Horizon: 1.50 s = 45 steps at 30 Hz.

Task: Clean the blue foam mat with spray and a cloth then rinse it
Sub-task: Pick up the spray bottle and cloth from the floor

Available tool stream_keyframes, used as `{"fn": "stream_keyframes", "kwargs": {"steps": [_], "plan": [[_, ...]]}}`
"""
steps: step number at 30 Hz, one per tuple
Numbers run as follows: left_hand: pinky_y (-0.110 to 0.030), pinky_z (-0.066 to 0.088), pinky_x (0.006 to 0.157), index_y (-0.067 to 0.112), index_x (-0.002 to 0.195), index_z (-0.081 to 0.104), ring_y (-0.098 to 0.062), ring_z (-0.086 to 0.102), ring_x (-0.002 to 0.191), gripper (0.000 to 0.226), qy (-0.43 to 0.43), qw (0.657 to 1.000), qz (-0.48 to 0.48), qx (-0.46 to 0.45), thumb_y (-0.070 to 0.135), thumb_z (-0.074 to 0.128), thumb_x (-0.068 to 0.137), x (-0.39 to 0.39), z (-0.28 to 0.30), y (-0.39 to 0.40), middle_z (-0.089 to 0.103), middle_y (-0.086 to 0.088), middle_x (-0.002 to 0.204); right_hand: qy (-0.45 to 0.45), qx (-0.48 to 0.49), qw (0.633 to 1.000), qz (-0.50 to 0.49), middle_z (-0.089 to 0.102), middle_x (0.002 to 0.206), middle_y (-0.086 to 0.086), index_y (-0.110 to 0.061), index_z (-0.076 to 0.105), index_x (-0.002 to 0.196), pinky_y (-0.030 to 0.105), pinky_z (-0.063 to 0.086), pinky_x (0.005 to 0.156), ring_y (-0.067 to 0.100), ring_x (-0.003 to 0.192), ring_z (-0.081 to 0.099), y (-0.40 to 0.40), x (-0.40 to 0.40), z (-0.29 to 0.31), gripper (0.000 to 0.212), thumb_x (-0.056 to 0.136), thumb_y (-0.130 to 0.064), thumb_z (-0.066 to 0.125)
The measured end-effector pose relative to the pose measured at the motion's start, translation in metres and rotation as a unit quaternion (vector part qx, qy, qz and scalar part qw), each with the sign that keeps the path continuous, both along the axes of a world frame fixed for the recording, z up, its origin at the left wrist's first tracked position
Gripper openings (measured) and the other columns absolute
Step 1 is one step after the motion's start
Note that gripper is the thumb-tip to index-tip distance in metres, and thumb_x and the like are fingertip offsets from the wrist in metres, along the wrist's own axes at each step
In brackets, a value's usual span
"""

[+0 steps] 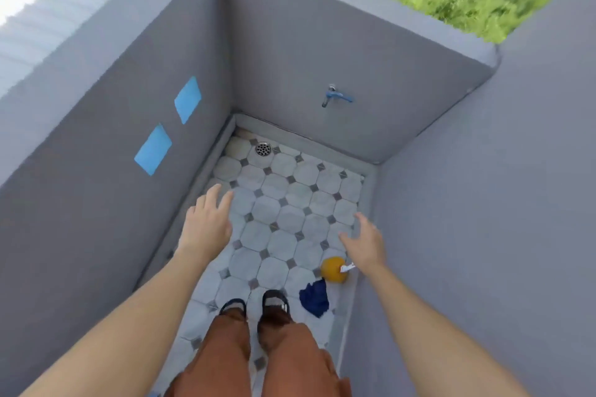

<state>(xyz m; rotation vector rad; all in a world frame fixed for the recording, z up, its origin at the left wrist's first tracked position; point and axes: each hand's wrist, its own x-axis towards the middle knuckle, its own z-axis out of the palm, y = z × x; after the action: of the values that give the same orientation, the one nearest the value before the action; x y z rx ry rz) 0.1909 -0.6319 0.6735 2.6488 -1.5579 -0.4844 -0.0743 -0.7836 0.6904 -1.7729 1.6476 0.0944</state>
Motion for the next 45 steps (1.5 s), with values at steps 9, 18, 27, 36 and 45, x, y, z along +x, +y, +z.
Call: {"fn": "stream_keyframes", "kwargs": {"steps": [9,18,27,36,45], "plan": [[-0.045,0.039,0.101,0.014,0.147,0.028,-0.033,0.035,0.132,0.064,0.127,0.985,-0.068,0.095,0.029,0.057,0.092,-0.120,-0.189,-0.050,0.025,-0.015,0.152,0.039,0.097,0.981,-0.162,0.058,0.133,0.013,-0.012,0.053,0.135,0.031,0.042,0.096,0.027,0.119,0.056,0.015,-0.150,-0.175,0.050,0.089,-0.025,0.068],[-0.049,0.034,0.103,0.015,0.149,0.024,-0.036,0.029,0.134,0.071,0.180,0.964,-0.079,0.178,0.040,0.057,0.092,-0.203,-0.458,-0.103,0.022,-0.013,0.154,-0.023,0.120,0.964,-0.237,0.054,0.135,0.007,-0.011,0.045,0.140,0.028,0.040,0.088,0.021,0.118,0.053,-0.006,-0.161,-0.417,0.062,0.089,-0.040,0.066],[-0.048,0.039,0.103,0.012,0.147,0.029,-0.036,0.040,0.130,0.088,0.287,0.923,0.001,0.256,0.056,0.066,0.080,-0.252,-0.620,-0.072,0.035,-0.018,0.146,-0.106,0.074,0.928,-0.350,0.062,0.088,-0.009,-0.019,0.057,0.117,0.041,0.059,0.078,0.016,0.088,0.064,-0.067,-0.158,-0.524,0.037,0.081,-0.027,0.061],[-0.038,0.042,0.075,0.006,0.122,0.041,-0.037,0.056,0.103,0.062,0.354,0.911,0.101,0.187,0.030,0.077,0.078,-0.342,-0.668,-0.061,0.057,-0.018,0.111,-0.218,0.094,0.922,-0.307,0.060,0.099,-0.005,-0.027,0.059,0.114,0.042,0.062,0.061,0.016,0.090,0.062,-0.093,-0.157,-0.534,0.031,0.087,-0.012,0.061],[-0.028,0.036,0.053,0.007,0.077,0.049,-0.027,0.051,0.078,0.014,0.431,0.857,0.150,0.240,0.012,0.060,0.084,-0.295,-0.656,-0.064,0.054,-0.010,0.080,-0.229,0.035,0.913,-0.336,0.068,0.104,0.000,-0.027,0.063,0.123,0.036,0.062,0.067,0.008,0.083,0.064,-0.057,-0.154,-0.535,0.037,0.088,-0.016,0.064]]}}
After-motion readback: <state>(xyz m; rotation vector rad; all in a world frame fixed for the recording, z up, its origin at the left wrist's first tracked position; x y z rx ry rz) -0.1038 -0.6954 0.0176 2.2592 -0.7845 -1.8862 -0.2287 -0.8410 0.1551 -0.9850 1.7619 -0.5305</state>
